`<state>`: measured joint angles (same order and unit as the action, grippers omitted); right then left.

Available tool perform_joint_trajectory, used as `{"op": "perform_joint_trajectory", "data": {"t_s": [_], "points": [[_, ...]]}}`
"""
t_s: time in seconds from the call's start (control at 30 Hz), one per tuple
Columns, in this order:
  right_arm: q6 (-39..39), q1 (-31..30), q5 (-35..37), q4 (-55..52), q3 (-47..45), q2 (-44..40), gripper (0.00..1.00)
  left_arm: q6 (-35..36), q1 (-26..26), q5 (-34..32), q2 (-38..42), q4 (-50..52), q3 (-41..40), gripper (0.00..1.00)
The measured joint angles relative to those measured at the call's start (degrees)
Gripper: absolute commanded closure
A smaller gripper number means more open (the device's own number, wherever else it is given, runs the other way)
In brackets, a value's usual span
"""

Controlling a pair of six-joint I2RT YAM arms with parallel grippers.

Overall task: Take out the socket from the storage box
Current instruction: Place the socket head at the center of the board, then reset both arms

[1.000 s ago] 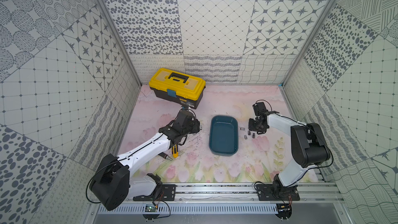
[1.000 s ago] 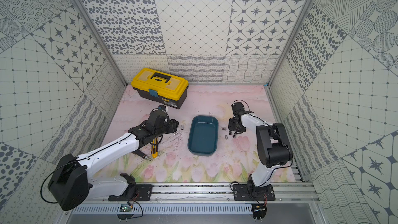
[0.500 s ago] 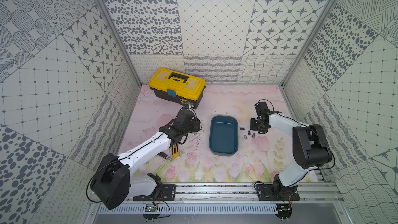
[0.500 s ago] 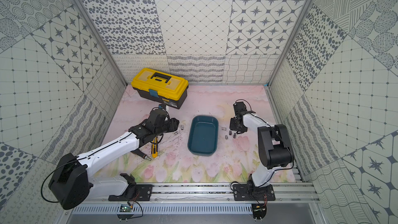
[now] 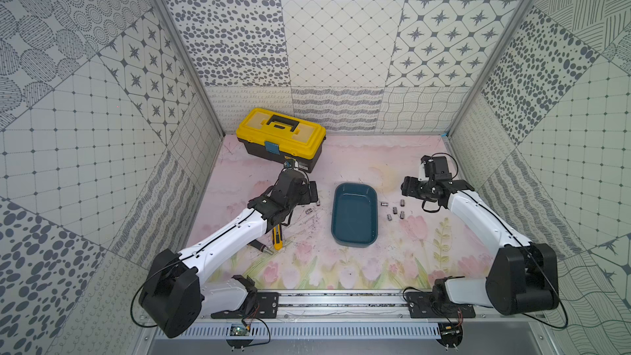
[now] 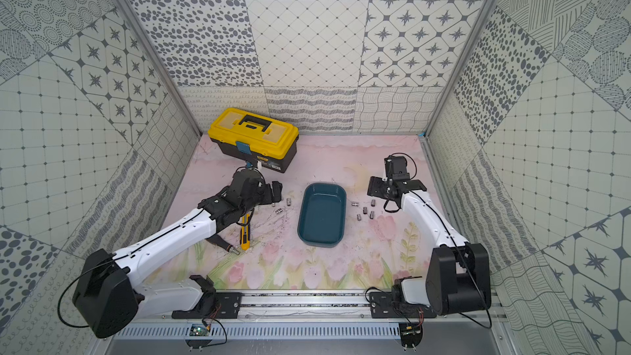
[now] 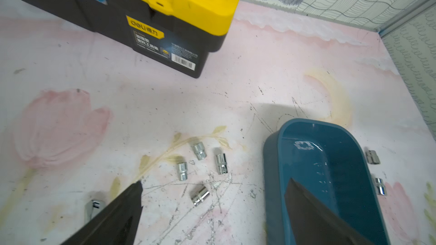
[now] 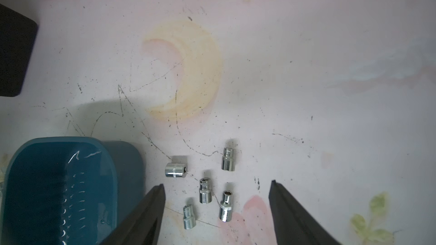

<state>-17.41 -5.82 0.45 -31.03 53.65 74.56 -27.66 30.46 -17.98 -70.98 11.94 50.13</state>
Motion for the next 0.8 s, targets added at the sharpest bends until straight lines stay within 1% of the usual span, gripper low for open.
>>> {"op": "perform_joint_trajectory", "data": {"t_s": [0.1,0.2,0.3,0.37,0.53,0.63,0.8], "points": [[0.39,1.33,0.55,3.28,-4.61,-4.7,0.09,2.16,-2.01,-3.63,3.52,-0.59,-2.69,0.01],[0.39,1.99,3.23,7.69,-9.77,-7.87,0.05,3.93,-4.96,-6.6,6.54,-2.4,-6.78,0.01],[0.74,2.43,6.34,13.35,-14.75,-9.2,0.01,5.77,-7.82,-9.16,8.76,-5.42,-12.5,0.01],[1.81,2.6,8.09,18.18,-18.14,-9.38,0.01,6.95,-9.49,-10.71,9.35,-7.74,-16.04,0.01],[6.05,2.67,11.32,31.23,-27.39,-9.4,0.01,11.41,-11.63,-14.38,7.67,-15.34,-23.28,0.01],[8.37,2.8,11.76,37.42,-31.34,-9.42,0.01,14.21,-12.48,-15.82,5.42,-21.51,-26.88,0.01],[11.08,2.97,11.19,48.11,-35.19,-9.4,0.01,18.45,-13.77,-14.82,1.86,-33.68,-33.09,0.01]]}}
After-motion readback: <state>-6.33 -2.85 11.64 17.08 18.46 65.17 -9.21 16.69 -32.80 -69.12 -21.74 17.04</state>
